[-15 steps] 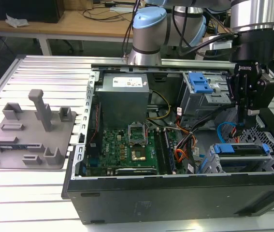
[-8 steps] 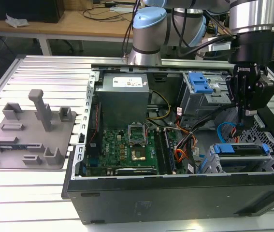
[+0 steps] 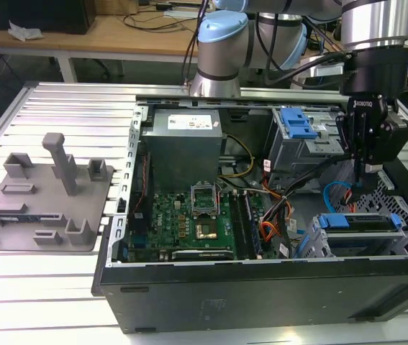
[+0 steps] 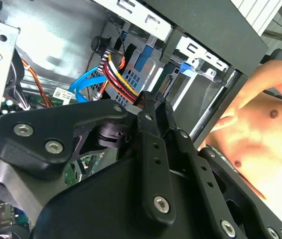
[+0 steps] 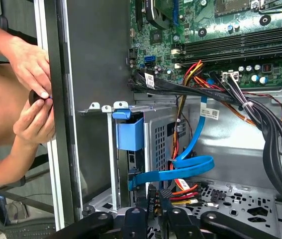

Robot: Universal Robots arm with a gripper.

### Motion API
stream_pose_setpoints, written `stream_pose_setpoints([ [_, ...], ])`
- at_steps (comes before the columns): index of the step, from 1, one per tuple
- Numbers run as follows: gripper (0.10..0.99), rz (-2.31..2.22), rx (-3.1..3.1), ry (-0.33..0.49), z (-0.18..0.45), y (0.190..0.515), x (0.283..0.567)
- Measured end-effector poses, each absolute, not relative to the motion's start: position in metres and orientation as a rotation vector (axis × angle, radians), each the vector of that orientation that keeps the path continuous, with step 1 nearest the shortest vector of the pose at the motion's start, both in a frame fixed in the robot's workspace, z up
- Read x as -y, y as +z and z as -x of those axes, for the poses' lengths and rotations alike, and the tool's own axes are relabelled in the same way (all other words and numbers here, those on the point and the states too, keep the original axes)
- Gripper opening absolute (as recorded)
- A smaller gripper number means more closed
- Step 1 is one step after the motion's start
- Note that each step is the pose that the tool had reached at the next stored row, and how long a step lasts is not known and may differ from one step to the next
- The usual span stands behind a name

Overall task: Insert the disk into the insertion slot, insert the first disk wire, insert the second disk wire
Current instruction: 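Insert the first disk wire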

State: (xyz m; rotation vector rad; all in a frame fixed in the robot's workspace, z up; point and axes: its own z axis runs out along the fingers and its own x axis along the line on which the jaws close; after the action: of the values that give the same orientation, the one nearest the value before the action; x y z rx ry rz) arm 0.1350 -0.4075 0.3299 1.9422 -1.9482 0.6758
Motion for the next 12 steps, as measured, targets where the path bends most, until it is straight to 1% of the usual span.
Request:
stream_pose_setpoints([
  [1, 0.212, -1.942, 1.948, 0.676, -0.1350, 0.3298, 0.4075],
  [2, 0.161, -1.942, 1.948, 0.676, -0.1350, 0.3299, 0.4075],
  [9, 0.161, -1.937, 1.947, 0.667, -0.1378, 0.3294, 0.4072],
  [12, 0.161, -1.930, 1.931, 0.628, -0.1408, 0.3287, 0.4067],
])
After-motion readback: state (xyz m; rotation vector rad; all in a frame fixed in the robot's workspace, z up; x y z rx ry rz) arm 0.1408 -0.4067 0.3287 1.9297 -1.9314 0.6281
